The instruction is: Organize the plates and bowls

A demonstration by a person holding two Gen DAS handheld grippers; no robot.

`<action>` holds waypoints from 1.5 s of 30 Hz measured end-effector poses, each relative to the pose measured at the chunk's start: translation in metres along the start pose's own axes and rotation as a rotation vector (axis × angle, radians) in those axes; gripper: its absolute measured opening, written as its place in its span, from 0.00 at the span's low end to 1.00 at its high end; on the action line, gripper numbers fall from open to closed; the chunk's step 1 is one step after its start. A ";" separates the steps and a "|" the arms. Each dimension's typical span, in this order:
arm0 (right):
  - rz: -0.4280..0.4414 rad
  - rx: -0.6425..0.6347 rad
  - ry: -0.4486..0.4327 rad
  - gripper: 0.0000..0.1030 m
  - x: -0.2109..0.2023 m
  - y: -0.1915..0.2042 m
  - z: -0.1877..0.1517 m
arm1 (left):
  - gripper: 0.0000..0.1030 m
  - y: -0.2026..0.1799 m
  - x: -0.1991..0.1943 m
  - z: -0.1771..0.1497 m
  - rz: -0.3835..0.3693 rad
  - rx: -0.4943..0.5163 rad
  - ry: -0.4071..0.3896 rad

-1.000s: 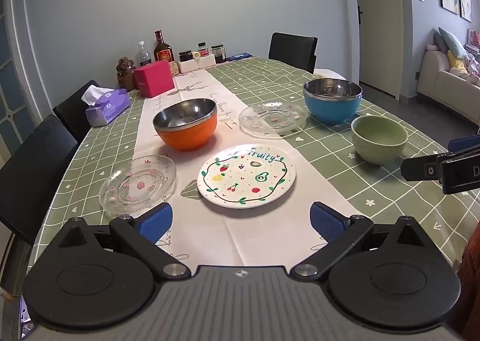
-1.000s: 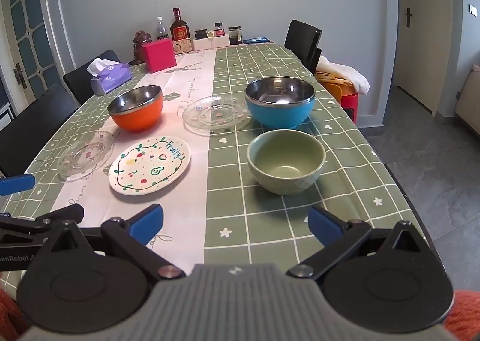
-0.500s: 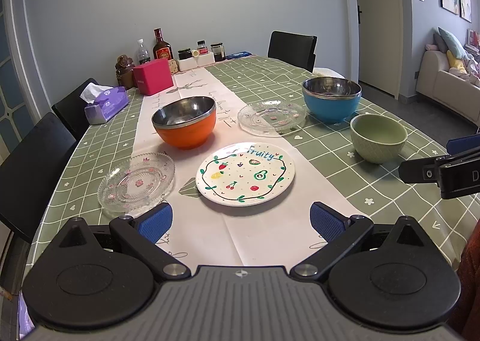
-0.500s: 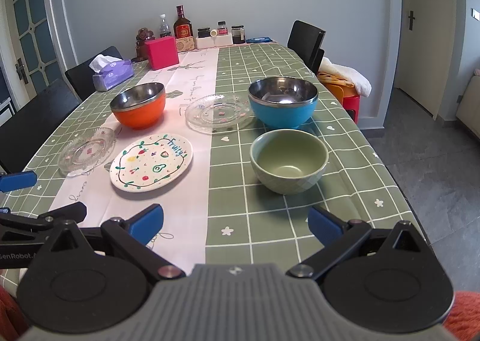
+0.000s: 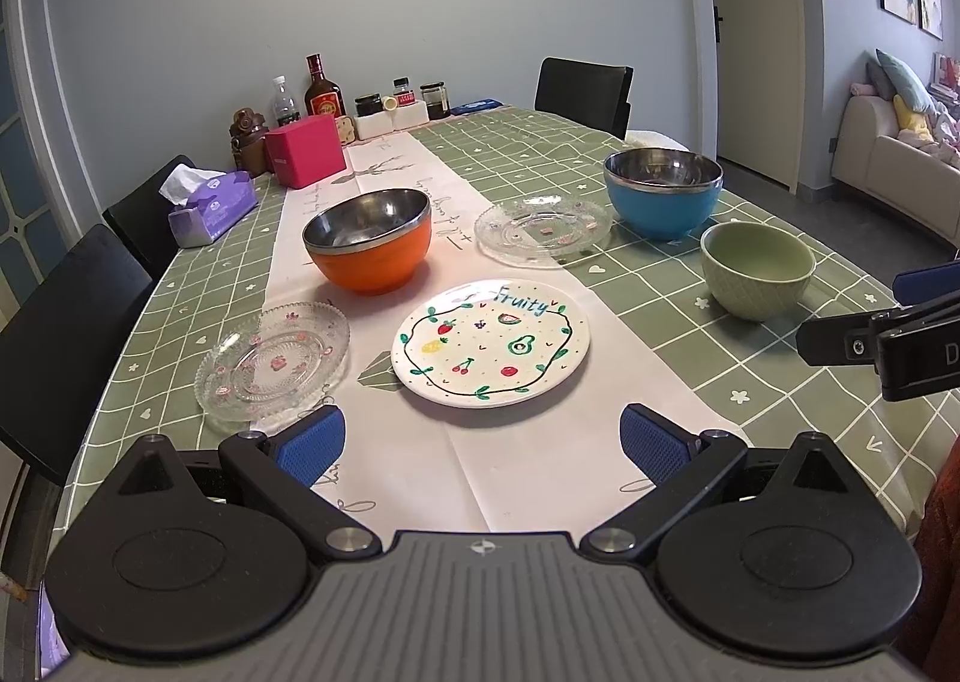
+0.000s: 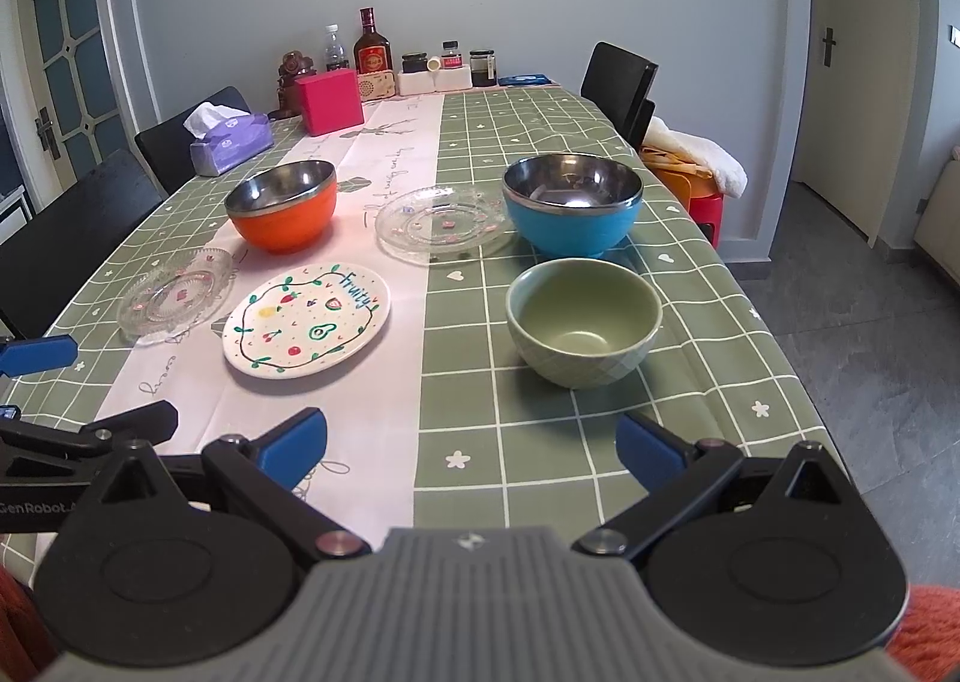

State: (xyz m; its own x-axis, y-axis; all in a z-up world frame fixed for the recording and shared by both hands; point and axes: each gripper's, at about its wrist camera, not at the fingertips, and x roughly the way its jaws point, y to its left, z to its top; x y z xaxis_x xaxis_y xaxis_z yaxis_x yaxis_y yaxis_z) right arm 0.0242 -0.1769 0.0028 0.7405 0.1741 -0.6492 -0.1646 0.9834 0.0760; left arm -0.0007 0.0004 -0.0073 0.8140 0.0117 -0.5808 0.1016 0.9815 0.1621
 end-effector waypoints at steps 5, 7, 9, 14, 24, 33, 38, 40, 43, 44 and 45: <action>-0.001 -0.001 0.001 0.98 0.000 0.001 0.000 | 1.00 0.000 0.000 -0.001 0.001 0.001 0.006; -0.002 -0.002 0.000 0.98 0.000 0.001 0.000 | 1.00 0.000 0.000 -0.001 0.001 0.002 0.006; -0.005 -0.002 0.000 0.98 0.000 0.001 -0.001 | 1.00 0.001 0.000 -0.001 0.002 0.004 0.008; -0.006 -0.002 0.001 0.98 0.000 0.002 -0.001 | 1.00 0.001 0.000 0.000 0.002 0.004 0.010; -0.006 -0.002 0.003 0.98 0.000 0.002 -0.001 | 1.00 0.001 0.000 0.000 0.002 0.005 0.010; -0.005 0.000 0.004 0.98 0.001 0.002 -0.001 | 1.00 0.000 0.000 0.000 0.002 0.005 0.012; -0.006 -0.001 0.006 0.98 0.001 0.001 -0.002 | 1.00 0.000 0.000 0.000 0.001 0.006 0.012; -0.007 -0.003 0.006 0.98 0.002 0.001 -0.002 | 1.00 0.000 0.000 0.000 0.000 0.005 0.012; -0.008 -0.006 0.007 0.98 0.003 0.002 -0.001 | 1.00 0.000 0.000 0.000 0.000 0.005 0.013; -0.008 -0.007 0.007 0.98 0.003 0.002 -0.001 | 1.00 0.000 0.000 0.000 0.000 0.005 0.013; -0.009 -0.007 0.007 0.98 0.002 0.002 -0.001 | 1.00 0.000 0.000 0.000 -0.001 0.005 0.013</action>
State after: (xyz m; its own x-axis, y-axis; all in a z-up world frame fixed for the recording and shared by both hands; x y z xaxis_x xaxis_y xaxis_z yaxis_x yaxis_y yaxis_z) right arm 0.0250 -0.1746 0.0005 0.7374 0.1653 -0.6550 -0.1628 0.9845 0.0652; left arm -0.0011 0.0006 -0.0073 0.8063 0.0137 -0.5913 0.1050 0.9805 0.1658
